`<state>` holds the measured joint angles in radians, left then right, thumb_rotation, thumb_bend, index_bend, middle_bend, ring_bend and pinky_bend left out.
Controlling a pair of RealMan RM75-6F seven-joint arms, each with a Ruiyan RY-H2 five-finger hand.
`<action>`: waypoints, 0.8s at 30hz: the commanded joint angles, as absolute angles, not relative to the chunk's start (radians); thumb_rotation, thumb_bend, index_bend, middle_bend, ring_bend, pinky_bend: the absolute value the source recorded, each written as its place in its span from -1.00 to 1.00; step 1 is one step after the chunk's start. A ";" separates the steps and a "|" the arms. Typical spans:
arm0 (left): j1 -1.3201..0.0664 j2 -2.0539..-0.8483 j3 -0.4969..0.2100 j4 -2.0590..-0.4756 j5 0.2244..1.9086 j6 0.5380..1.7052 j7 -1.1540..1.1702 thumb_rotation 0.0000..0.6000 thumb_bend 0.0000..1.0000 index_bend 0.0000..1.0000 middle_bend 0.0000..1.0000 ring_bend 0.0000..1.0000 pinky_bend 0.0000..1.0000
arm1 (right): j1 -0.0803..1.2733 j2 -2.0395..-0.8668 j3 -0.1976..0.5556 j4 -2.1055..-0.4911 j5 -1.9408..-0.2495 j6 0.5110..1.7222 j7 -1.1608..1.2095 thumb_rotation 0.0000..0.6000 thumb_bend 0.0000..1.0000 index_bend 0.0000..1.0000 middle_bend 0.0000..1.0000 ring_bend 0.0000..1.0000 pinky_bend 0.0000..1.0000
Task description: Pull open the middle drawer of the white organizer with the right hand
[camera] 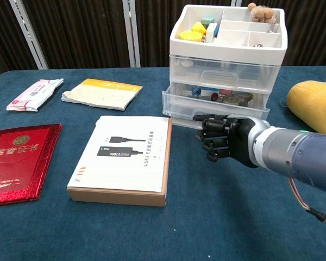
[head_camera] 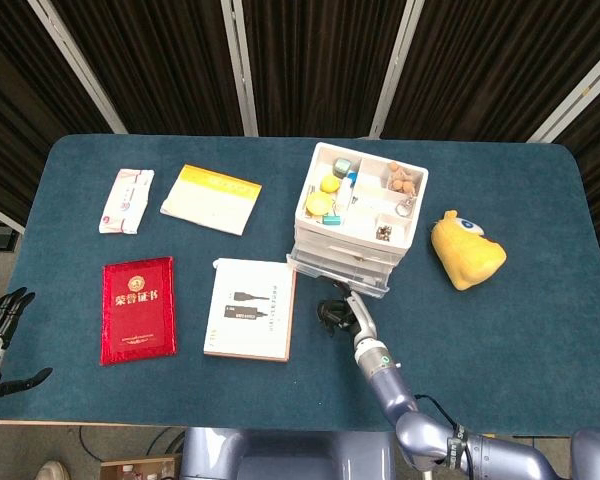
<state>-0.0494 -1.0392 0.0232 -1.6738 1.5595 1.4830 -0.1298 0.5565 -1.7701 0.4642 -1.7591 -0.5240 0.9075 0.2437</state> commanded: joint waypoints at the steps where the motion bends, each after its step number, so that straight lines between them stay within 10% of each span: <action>1: -0.049 -1.039 0.023 -1.675 1.558 1.483 -0.130 1.00 -0.95 -1.00 -1.00 -1.00 -1.00 | 0.537 -1.762 0.433 -1.786 -0.571 0.929 0.243 1.00 0.67 -0.76 0.50 0.54 0.60; 24: -0.045 -1.047 0.024 -1.666 1.569 1.496 -0.104 1.00 -0.95 -1.00 -1.00 -1.00 -1.00 | 0.395 -1.726 0.177 -1.886 -1.114 1.280 0.026 1.00 0.58 -0.97 0.42 0.48 0.56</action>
<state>-0.0449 -1.0468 0.0241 -1.6662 1.5688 1.4958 -0.1037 0.4132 -1.7290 0.2058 -1.8764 -1.0393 1.2134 0.0970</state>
